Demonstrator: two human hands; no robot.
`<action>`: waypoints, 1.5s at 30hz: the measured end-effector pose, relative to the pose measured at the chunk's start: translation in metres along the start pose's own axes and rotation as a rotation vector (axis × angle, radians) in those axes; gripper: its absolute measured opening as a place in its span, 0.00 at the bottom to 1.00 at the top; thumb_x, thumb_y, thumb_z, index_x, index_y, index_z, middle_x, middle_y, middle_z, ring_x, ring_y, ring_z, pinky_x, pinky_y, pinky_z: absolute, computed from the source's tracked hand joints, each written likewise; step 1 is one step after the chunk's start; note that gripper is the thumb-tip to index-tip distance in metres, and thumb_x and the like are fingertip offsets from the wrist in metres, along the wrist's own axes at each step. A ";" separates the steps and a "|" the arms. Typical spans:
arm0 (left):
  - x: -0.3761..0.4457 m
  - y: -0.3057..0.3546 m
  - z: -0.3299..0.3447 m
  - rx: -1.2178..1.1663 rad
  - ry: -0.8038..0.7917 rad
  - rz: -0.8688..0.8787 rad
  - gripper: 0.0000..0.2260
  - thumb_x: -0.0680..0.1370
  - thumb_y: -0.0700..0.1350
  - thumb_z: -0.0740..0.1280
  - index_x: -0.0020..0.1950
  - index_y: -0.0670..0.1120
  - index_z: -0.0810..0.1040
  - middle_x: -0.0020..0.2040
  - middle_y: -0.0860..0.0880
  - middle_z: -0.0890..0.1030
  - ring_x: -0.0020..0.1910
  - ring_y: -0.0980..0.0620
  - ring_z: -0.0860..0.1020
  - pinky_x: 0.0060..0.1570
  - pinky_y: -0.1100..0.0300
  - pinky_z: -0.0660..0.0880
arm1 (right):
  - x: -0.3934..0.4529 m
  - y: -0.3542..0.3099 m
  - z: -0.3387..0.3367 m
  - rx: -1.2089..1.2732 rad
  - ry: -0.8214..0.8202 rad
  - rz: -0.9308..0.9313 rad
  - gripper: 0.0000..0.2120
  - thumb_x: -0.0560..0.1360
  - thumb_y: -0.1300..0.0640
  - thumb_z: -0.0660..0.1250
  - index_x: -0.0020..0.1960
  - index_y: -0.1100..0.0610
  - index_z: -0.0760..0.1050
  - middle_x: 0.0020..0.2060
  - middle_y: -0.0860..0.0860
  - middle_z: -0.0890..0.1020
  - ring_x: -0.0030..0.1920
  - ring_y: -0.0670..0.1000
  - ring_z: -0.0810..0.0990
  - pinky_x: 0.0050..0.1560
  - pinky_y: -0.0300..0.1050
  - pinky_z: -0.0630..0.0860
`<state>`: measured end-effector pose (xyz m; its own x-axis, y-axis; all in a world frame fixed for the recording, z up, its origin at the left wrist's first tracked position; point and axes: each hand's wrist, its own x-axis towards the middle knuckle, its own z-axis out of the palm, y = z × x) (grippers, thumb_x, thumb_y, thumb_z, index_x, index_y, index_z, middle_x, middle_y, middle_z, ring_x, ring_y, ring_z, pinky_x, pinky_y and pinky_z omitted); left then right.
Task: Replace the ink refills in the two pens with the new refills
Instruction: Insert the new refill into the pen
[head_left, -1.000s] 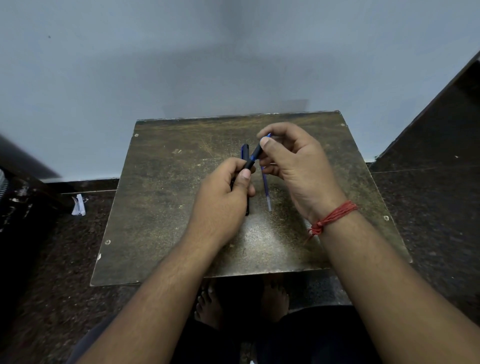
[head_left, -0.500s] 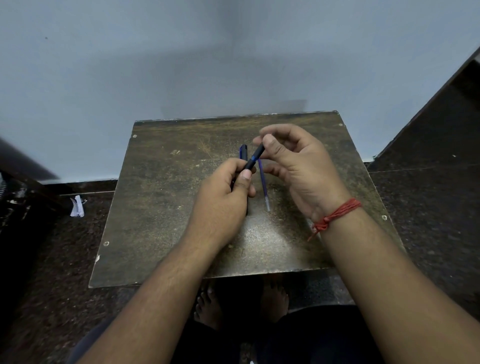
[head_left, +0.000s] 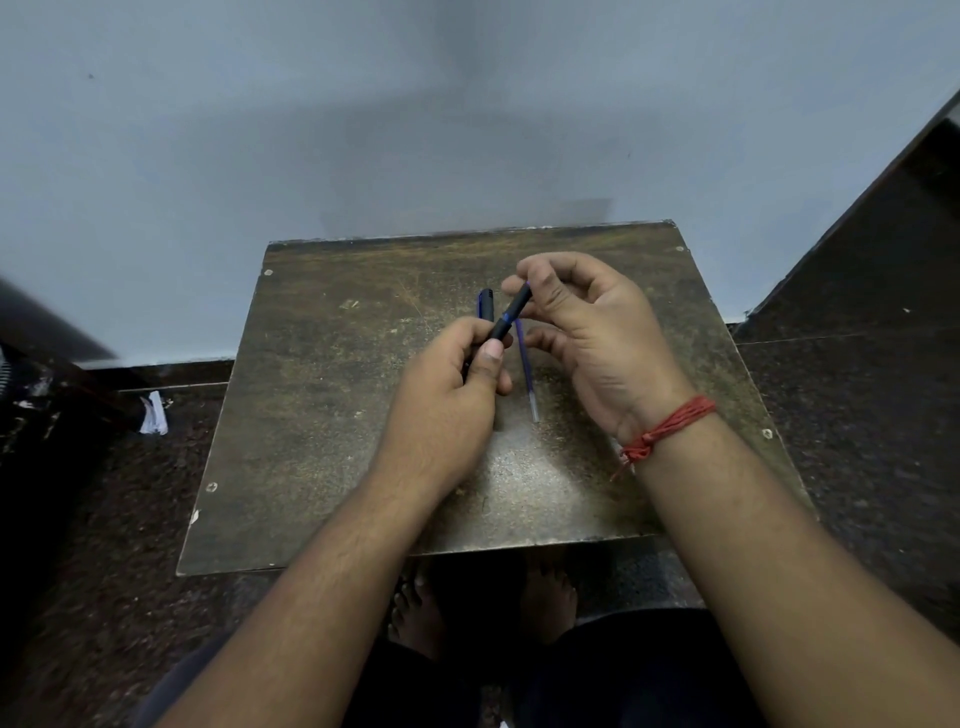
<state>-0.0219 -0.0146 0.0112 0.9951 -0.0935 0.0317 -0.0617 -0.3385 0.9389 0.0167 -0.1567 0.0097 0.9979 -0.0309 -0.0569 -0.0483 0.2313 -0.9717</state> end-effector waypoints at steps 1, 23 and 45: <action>0.000 0.000 0.000 -0.005 0.003 0.002 0.10 0.84 0.42 0.60 0.48 0.53 0.77 0.35 0.53 0.78 0.29 0.63 0.73 0.30 0.72 0.69 | 0.000 -0.001 -0.001 0.027 -0.022 0.006 0.04 0.78 0.59 0.68 0.52 0.58 0.79 0.44 0.53 0.86 0.44 0.51 0.84 0.44 0.46 0.77; 0.000 -0.001 0.001 0.007 0.001 0.001 0.08 0.84 0.41 0.61 0.50 0.50 0.79 0.35 0.53 0.79 0.28 0.62 0.73 0.29 0.71 0.69 | 0.001 0.003 0.002 -0.017 0.000 -0.001 0.06 0.73 0.60 0.74 0.44 0.54 0.77 0.35 0.51 0.81 0.40 0.50 0.81 0.41 0.45 0.77; 0.001 0.000 0.001 -0.024 0.025 -0.004 0.09 0.84 0.41 0.60 0.49 0.52 0.77 0.34 0.54 0.78 0.30 0.63 0.73 0.32 0.72 0.70 | 0.003 0.003 -0.003 0.032 -0.044 0.009 0.05 0.77 0.60 0.70 0.52 0.56 0.80 0.44 0.51 0.86 0.45 0.49 0.83 0.46 0.46 0.76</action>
<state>-0.0214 -0.0153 0.0114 0.9969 -0.0692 0.0365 -0.0566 -0.3163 0.9470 0.0191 -0.1593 0.0058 0.9984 0.0139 -0.0553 -0.0570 0.2622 -0.9633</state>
